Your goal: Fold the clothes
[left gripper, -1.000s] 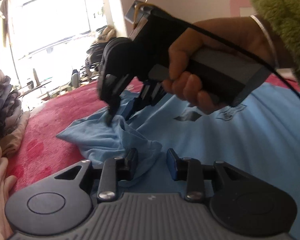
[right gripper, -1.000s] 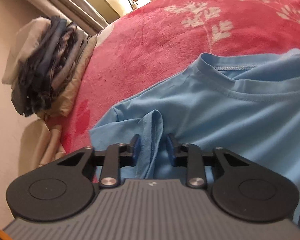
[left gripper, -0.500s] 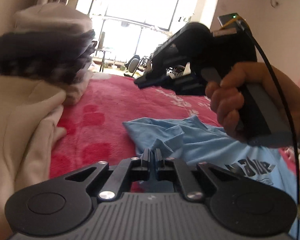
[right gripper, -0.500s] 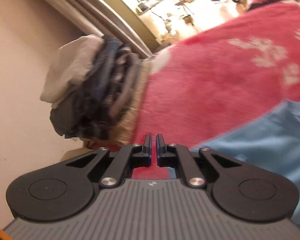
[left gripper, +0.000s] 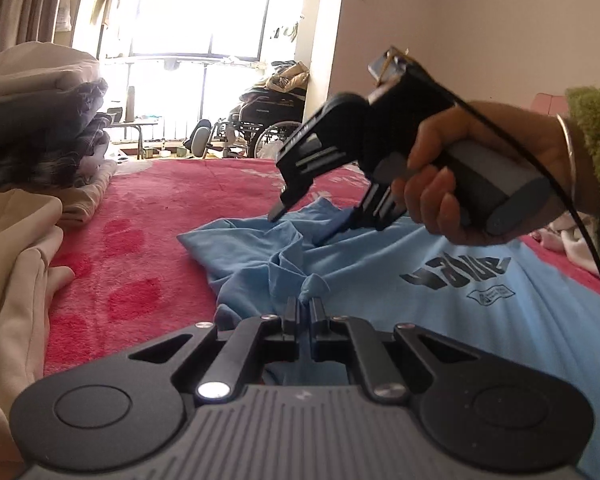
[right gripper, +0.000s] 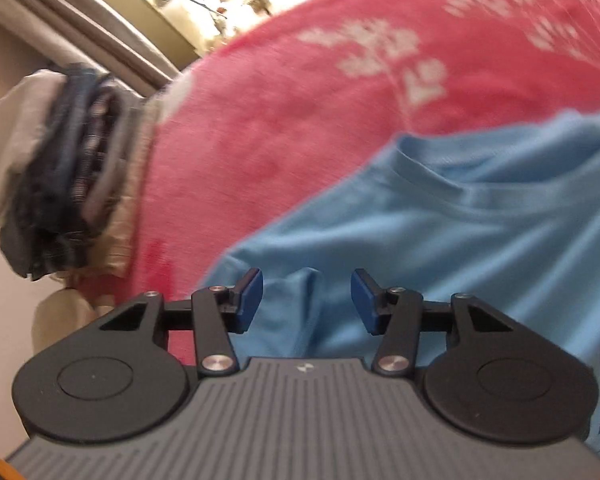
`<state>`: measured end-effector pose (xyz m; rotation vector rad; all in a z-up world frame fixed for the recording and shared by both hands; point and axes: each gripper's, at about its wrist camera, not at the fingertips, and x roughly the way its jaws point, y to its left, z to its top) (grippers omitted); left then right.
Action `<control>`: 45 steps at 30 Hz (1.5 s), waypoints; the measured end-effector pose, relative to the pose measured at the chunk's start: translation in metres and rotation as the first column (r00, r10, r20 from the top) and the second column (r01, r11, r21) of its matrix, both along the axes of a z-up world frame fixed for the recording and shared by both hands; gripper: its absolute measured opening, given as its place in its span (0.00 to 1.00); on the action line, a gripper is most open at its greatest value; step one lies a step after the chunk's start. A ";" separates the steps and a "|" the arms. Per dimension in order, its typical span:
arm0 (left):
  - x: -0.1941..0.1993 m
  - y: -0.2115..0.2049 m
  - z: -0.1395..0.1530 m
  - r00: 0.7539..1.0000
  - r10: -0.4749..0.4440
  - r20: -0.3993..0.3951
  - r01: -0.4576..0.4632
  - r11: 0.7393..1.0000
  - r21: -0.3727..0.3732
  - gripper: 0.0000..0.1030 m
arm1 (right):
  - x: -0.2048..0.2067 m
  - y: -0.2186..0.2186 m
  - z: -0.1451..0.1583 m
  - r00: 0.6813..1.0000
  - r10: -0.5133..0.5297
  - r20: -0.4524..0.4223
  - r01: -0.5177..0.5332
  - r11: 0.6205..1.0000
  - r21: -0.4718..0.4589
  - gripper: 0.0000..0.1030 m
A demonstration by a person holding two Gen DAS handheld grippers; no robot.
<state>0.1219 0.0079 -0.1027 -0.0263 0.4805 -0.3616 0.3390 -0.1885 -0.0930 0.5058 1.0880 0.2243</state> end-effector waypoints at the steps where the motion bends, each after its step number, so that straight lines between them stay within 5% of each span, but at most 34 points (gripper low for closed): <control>1: 0.001 0.000 -0.001 1.000 0.001 -0.004 -0.001 1.000 0.002 0.05 | 0.000 -0.001 -0.004 1.000 -0.001 -0.004 0.001 1.000 0.016 0.47; 4: 0.000 -0.002 -0.001 1.000 0.002 -0.014 -0.002 1.000 0.010 0.05 | 0.001 -0.001 -0.009 1.000 0.015 0.002 -0.015 0.998 0.054 0.38; 6: -0.002 -0.001 0.000 1.000 0.016 -0.018 -0.016 1.000 0.004 0.05 | 0.003 0.003 -0.011 0.999 0.032 -0.006 -0.031 0.997 0.067 0.10; 8: -0.002 0.004 0.001 0.999 0.048 -0.020 -0.048 0.999 -0.015 0.05 | 0.005 0.010 -0.010 0.999 0.052 0.004 -0.053 0.997 0.056 0.03; 13: -0.003 0.019 0.005 0.990 0.139 -0.033 -0.141 0.986 -0.086 0.04 | 0.006 0.044 0.022 0.982 0.130 0.135 -0.142 0.986 0.088 0.02; 19: -0.005 0.061 0.015 0.948 0.299 -0.114 -0.319 0.905 -0.281 0.03 | 0.026 0.108 0.049 0.941 0.250 0.227 -0.279 0.955 0.104 0.02; 24: -0.006 0.066 0.018 0.931 0.334 -0.147 -0.363 0.887 -0.284 0.02 | 0.039 0.155 0.042 0.918 0.323 0.229 -0.347 0.935 0.074 0.02; 31: -0.001 0.064 0.012 0.869 0.434 -0.238 -0.482 0.851 -0.209 0.02 | 0.041 0.193 -0.001 0.909 0.383 0.166 -0.390 0.921 0.008 0.02; 35: 0.004 0.061 0.012 0.837 0.483 -0.257 -0.529 0.834 -0.155 0.04 | 0.044 0.197 -0.016 0.909 0.384 0.162 -0.394 0.918 0.034 0.06; 37: 0.006 0.058 0.012 0.831 0.488 -0.265 -0.533 0.835 -0.133 0.04 | 0.047 0.184 -0.010 0.926 0.342 0.158 -0.360 0.927 0.101 0.16; 39: 0.006 0.056 0.014 0.841 0.471 -0.266 -0.514 0.849 -0.122 0.09 | 0.047 0.165 0.002 0.944 0.281 0.171 -0.308 0.938 0.158 0.36; 42: 0.004 0.053 0.015 0.875 0.408 -0.259 -0.451 0.882 -0.135 0.39 | 0.042 0.130 0.023 0.962 0.190 0.194 -0.234 0.944 0.233 0.47; 45: -0.004 0.048 0.023 0.894 0.375 -0.245 -0.415 0.899 -0.138 0.54 | 0.024 0.079 0.056 0.967 0.108 0.230 -0.172 0.944 0.282 0.51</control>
